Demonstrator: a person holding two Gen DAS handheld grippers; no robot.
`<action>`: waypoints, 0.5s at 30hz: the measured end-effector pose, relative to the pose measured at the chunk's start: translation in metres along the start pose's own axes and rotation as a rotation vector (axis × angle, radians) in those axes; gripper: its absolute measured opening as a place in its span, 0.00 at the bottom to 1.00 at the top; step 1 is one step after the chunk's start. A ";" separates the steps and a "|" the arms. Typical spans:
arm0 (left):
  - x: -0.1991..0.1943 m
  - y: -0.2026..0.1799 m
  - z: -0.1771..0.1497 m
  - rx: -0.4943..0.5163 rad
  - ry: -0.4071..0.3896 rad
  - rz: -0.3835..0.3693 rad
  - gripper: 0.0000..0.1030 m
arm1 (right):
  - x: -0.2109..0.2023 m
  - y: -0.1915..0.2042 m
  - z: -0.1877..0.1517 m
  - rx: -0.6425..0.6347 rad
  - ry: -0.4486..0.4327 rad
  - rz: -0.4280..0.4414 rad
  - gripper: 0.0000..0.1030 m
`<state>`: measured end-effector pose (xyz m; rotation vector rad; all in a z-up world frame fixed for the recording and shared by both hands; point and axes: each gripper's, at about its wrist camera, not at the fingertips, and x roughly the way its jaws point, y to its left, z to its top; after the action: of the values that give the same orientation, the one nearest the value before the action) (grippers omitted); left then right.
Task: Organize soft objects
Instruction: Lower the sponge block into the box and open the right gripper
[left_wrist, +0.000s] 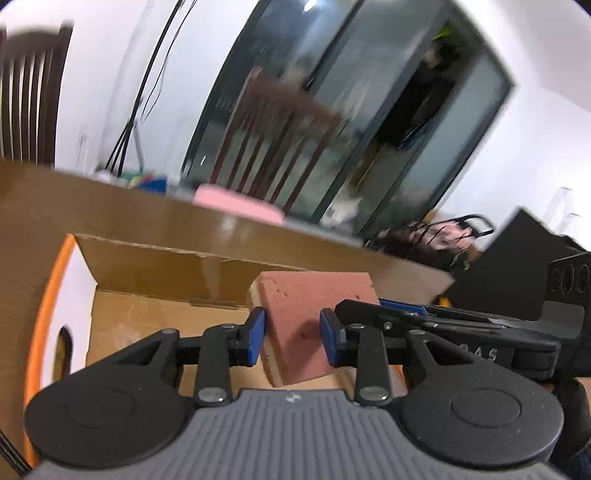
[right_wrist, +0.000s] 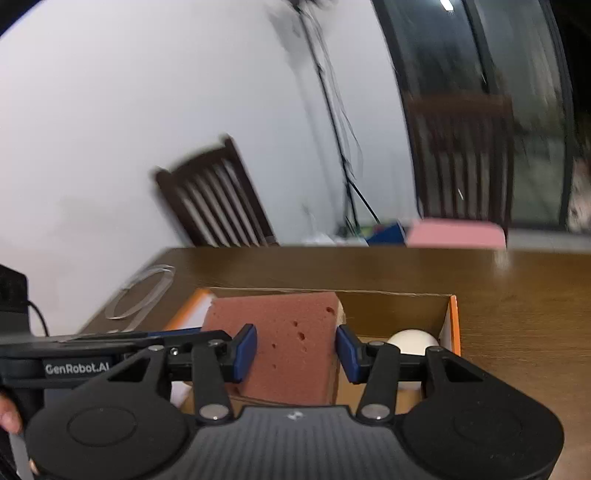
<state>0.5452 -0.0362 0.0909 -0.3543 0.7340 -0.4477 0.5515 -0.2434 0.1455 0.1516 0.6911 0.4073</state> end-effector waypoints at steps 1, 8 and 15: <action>0.016 0.007 0.006 -0.018 0.026 0.010 0.31 | 0.019 -0.007 0.007 0.012 0.027 -0.011 0.45; 0.090 0.041 0.019 -0.067 0.132 0.081 0.31 | 0.108 -0.053 0.018 0.146 0.169 -0.059 0.46; 0.087 0.050 0.018 -0.089 0.126 0.125 0.44 | 0.114 -0.046 0.005 0.104 0.177 -0.129 0.47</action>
<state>0.6278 -0.0354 0.0318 -0.3632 0.8952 -0.3216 0.6483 -0.2378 0.0697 0.1698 0.8916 0.2625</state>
